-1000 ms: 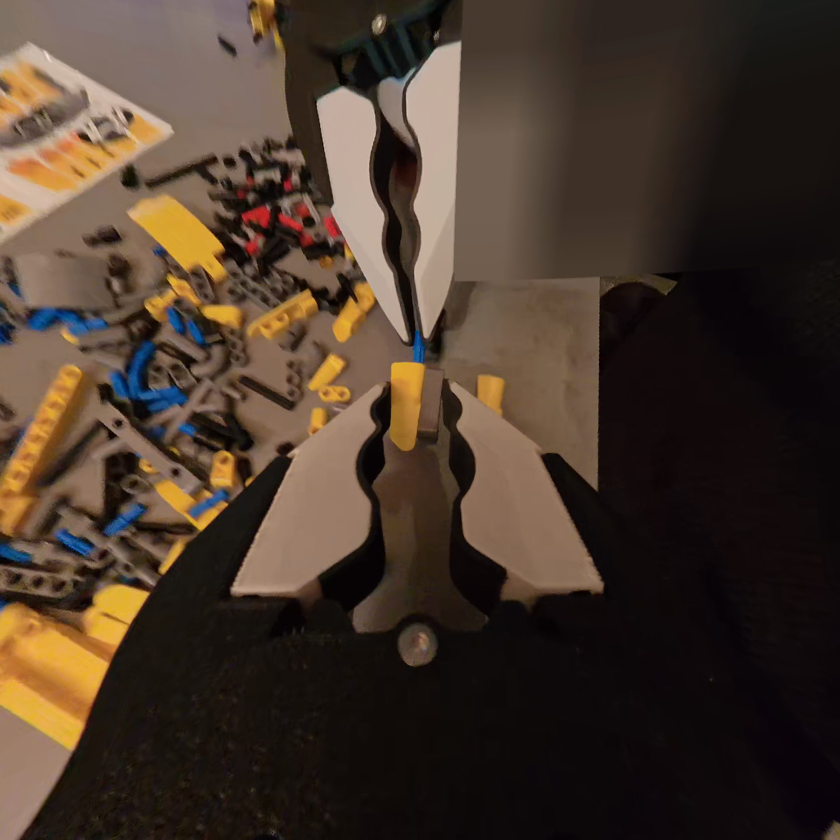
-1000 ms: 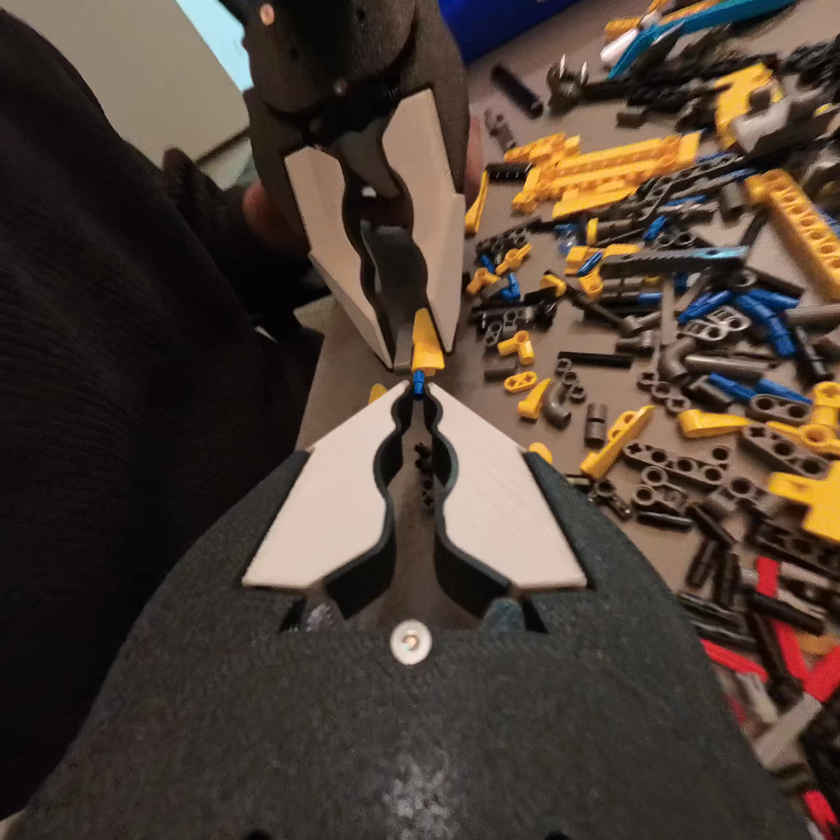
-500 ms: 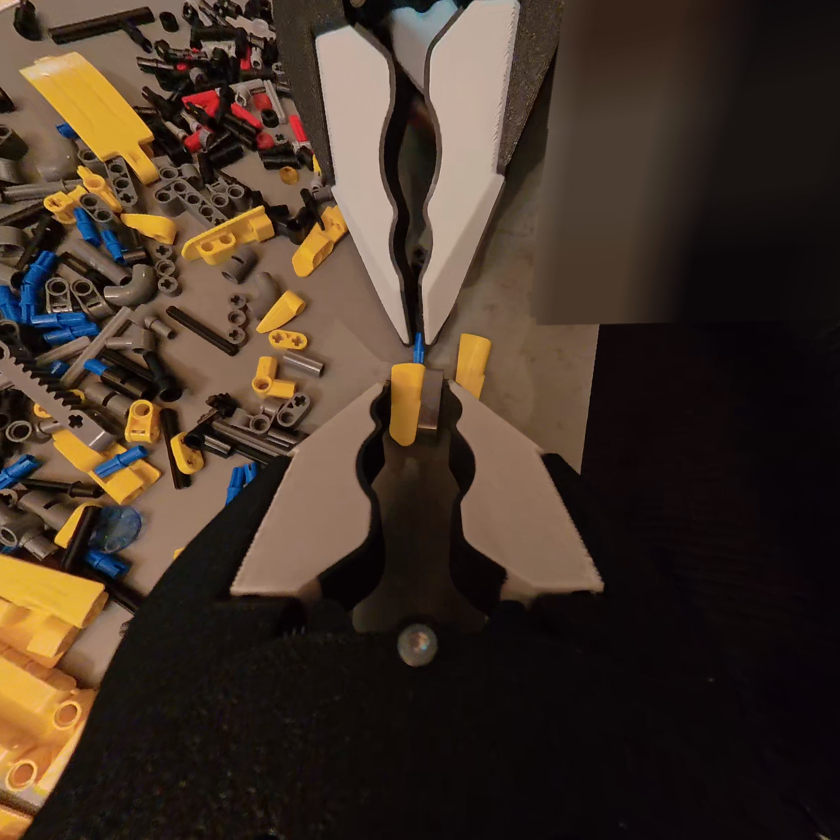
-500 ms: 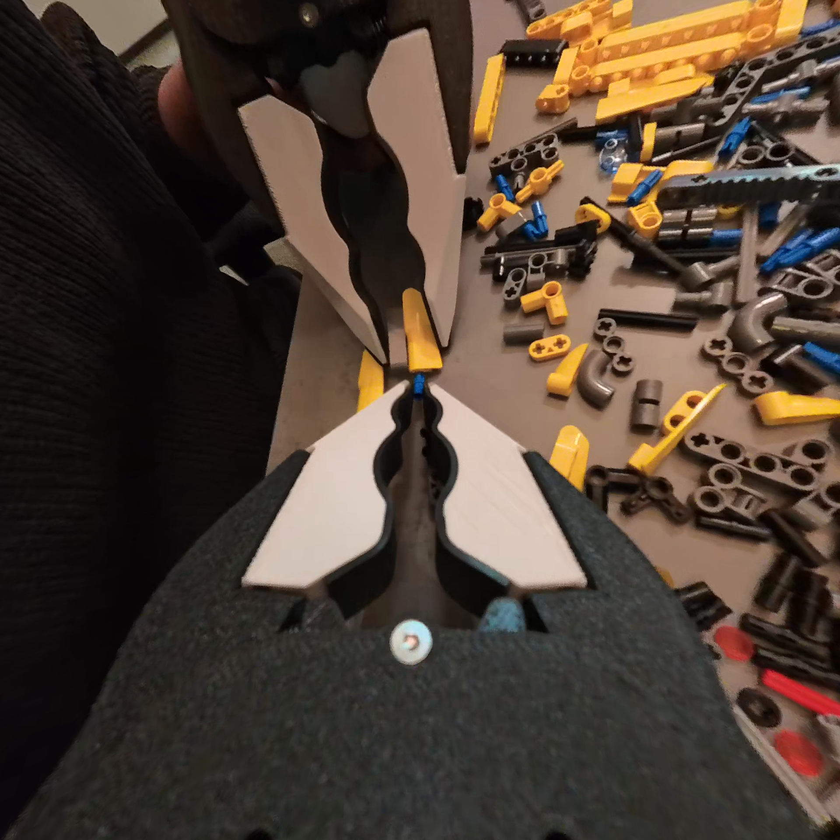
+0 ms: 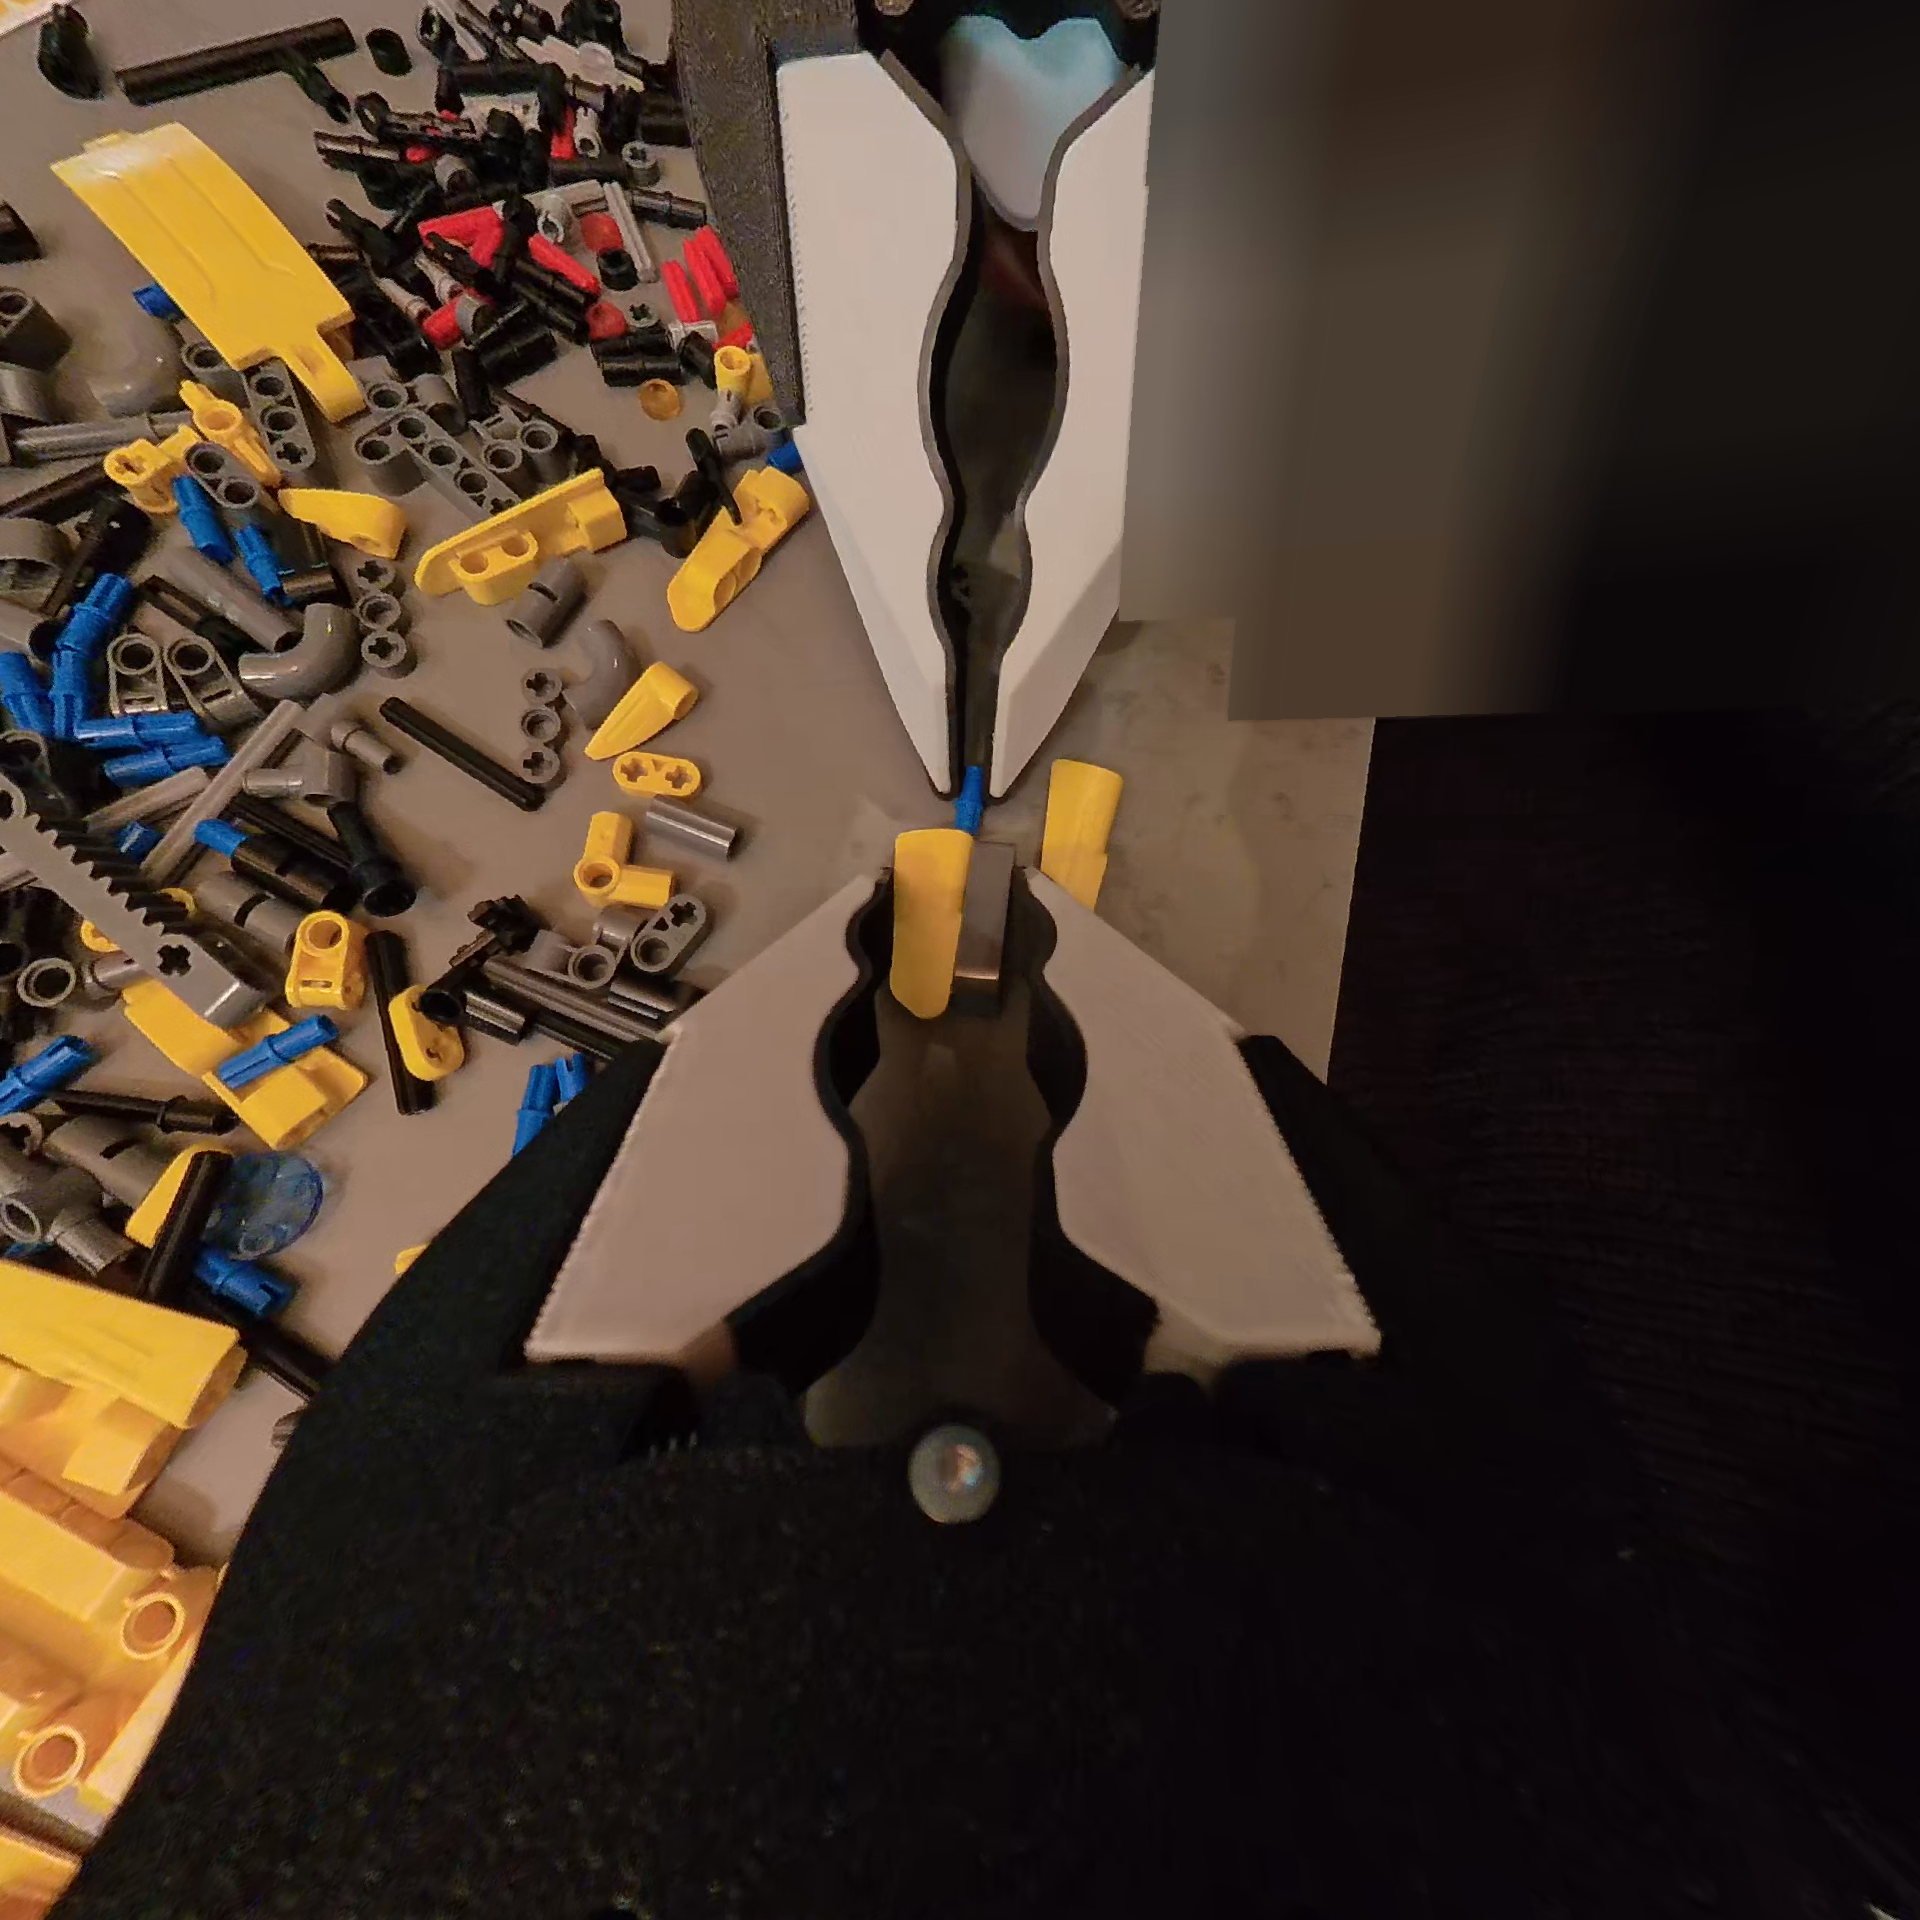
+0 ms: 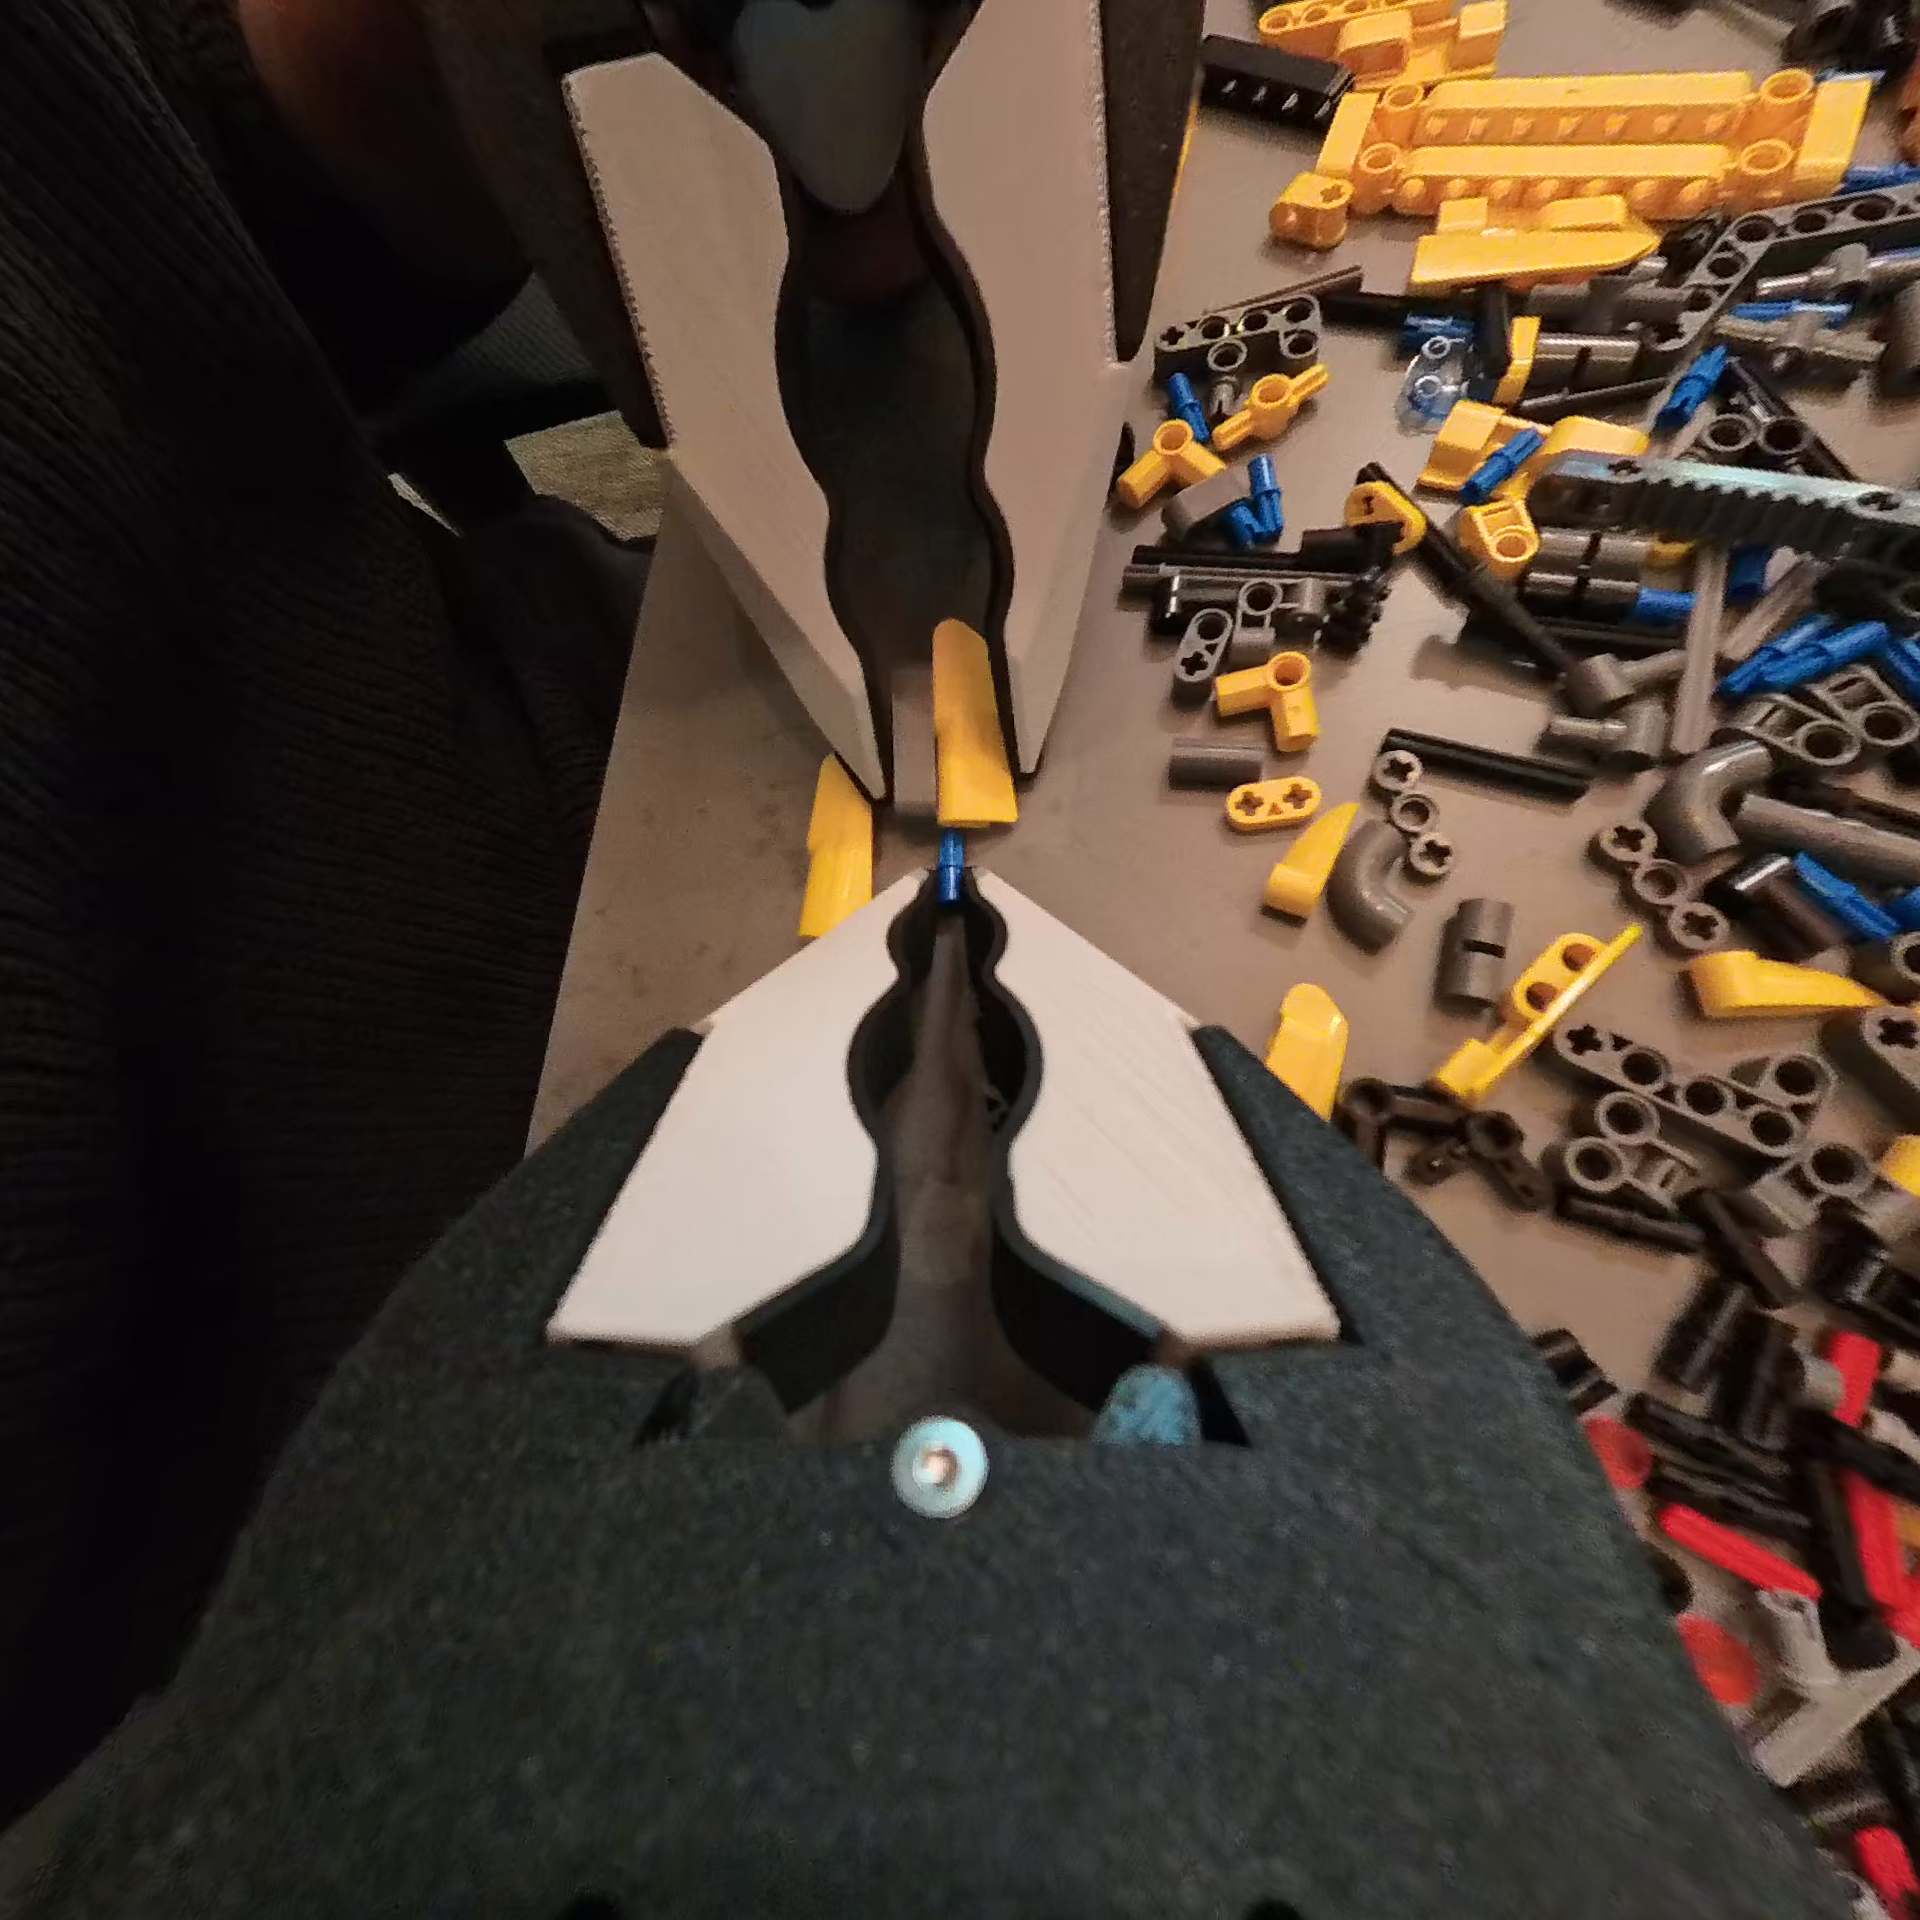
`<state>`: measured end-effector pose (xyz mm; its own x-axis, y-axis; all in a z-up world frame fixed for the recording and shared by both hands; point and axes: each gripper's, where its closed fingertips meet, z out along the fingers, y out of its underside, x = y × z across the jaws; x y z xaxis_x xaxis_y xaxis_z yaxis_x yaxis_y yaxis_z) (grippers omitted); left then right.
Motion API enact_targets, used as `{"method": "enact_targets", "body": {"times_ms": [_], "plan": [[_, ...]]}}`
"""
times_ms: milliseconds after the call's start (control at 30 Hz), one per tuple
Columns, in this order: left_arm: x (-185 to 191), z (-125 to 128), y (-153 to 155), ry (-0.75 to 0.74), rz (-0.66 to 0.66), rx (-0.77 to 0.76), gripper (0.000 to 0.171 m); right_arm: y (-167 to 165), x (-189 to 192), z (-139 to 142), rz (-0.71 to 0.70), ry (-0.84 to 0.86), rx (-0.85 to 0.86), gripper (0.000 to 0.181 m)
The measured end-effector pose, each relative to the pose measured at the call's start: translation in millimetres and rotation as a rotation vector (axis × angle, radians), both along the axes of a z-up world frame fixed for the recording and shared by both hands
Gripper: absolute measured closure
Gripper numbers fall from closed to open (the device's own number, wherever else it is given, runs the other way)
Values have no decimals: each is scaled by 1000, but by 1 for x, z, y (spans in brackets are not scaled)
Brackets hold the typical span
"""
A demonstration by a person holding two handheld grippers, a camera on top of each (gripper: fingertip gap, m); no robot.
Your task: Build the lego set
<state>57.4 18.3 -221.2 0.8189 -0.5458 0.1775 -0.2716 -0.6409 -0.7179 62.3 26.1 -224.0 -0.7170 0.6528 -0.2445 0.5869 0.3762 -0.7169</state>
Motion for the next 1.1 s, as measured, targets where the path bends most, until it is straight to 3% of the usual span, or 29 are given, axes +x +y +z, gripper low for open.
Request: {"method": "enact_targets", "body": {"times_ms": [633, 1100], "plan": [[-1, 0, 0, 21, 4, 20, 150, -1, -2, -1, 78, 181, 194, 176], [-1, 0, -1, -11, 12, -1, 150, -1, -2, 1, 6, 62, 49, 177]]}}
